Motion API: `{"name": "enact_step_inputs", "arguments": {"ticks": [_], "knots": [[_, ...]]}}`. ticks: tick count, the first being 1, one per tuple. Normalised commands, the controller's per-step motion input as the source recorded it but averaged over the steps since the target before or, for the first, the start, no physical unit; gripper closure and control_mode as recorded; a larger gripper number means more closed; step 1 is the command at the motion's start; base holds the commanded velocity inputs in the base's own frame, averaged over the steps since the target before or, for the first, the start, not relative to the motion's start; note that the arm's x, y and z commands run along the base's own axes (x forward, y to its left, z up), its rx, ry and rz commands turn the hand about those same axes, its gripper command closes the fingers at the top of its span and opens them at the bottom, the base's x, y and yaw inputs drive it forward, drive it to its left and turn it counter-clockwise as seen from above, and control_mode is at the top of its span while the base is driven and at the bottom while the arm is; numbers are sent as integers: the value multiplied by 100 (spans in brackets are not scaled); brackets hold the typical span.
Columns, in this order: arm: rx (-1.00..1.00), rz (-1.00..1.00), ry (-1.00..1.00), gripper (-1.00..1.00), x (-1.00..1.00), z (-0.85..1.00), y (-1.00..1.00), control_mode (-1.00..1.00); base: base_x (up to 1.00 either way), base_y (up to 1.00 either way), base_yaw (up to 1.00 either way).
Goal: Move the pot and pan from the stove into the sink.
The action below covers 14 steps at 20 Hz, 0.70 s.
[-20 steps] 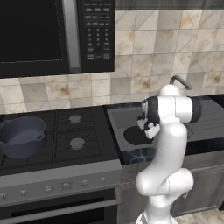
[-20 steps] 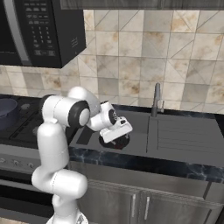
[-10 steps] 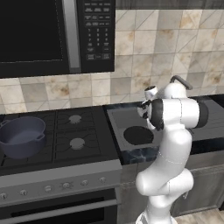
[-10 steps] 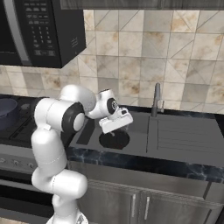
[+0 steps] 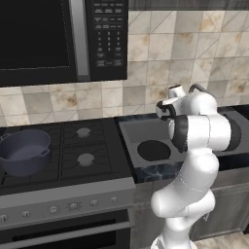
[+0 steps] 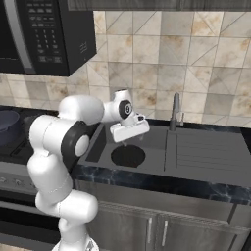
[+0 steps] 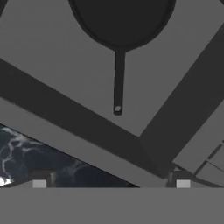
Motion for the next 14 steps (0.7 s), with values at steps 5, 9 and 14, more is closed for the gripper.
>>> {"name": "enact_step_inputs", "arguments": {"ticks": [5,9,14], "knots": [[7,8,0,-100,-59,29,0,-100,0,0,0],[5,10,-8,-100,-73,17,4,-100,0,0,0],[3,10,-14,-100,-74,14,15,-100,0,0,0]]}}
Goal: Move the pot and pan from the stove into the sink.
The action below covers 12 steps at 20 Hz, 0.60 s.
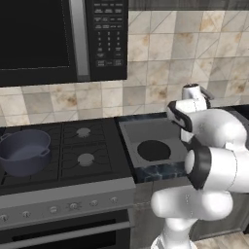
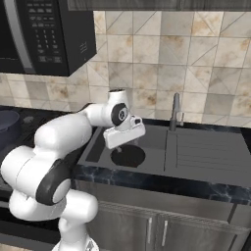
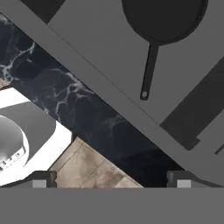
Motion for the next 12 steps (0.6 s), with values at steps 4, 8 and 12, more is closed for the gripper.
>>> {"name": "enact_step_inputs", "arguments": {"ticks": [4,8,12], "knots": [[1,8,-15,-100,-68,15,32,-100,0,0,0],[0,7,-16,-100,-64,22,43,-100,0,0,0],[0,5,-14,-100,-56,38,48,-100,0,0,0]]}}
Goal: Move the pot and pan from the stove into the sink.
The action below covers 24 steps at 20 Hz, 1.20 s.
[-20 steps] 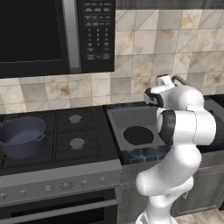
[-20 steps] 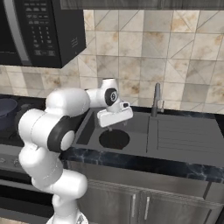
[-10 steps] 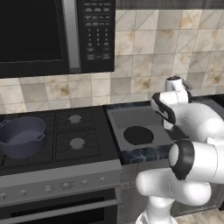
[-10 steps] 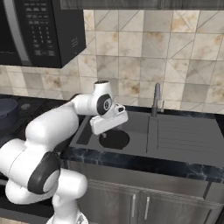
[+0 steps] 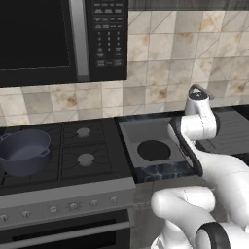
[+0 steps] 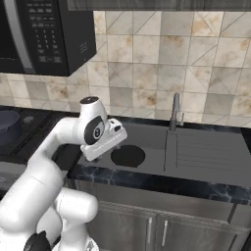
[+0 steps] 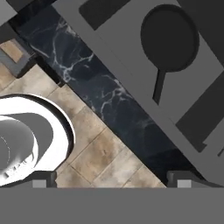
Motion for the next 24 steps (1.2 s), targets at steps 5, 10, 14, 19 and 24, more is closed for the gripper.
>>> {"name": "enact_step_inputs", "arguments": {"ticks": [5,10,14,19,24], "knots": [[0,3,-14,-100,-58,46,45,-100,0,0,0],[0,2,-20,-100,-66,47,42,-100,0,0,0],[0,0,-20,-100,-55,52,35,-100,0,0,0],[1,2,-11,-100,-15,16,2,-100,0,0,0],[0,0,0,-100,0,0,0,-100,0,0,0]]}}
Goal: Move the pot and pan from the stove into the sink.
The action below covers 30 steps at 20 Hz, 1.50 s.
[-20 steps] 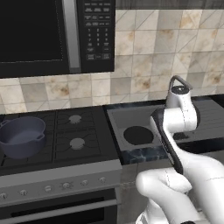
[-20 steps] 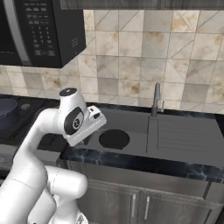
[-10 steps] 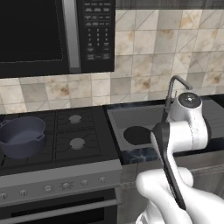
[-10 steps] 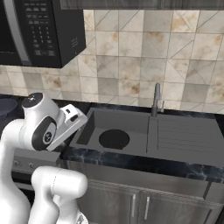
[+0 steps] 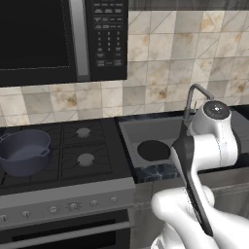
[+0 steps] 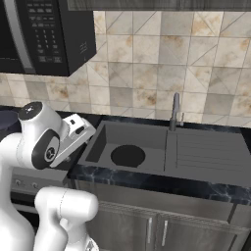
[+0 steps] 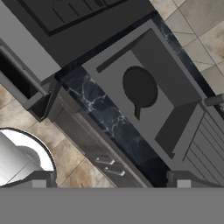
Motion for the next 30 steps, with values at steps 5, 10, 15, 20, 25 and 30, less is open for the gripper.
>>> {"name": "enact_step_inputs", "arguments": {"ticks": [5,10,15,20,25,30], "knots": [[0,0,0,-100,0,0,0,-100,0,0,0],[0,0,0,-100,0,0,0,100,-6,5,0],[0,0,0,-100,0,0,0,100,-22,39,0],[0,0,0,-100,0,0,0,100,-21,57,0],[0,0,0,-100,0,0,0,100,-22,67,0],[0,0,0,-100,0,0,0,100,-26,68,0]]}}
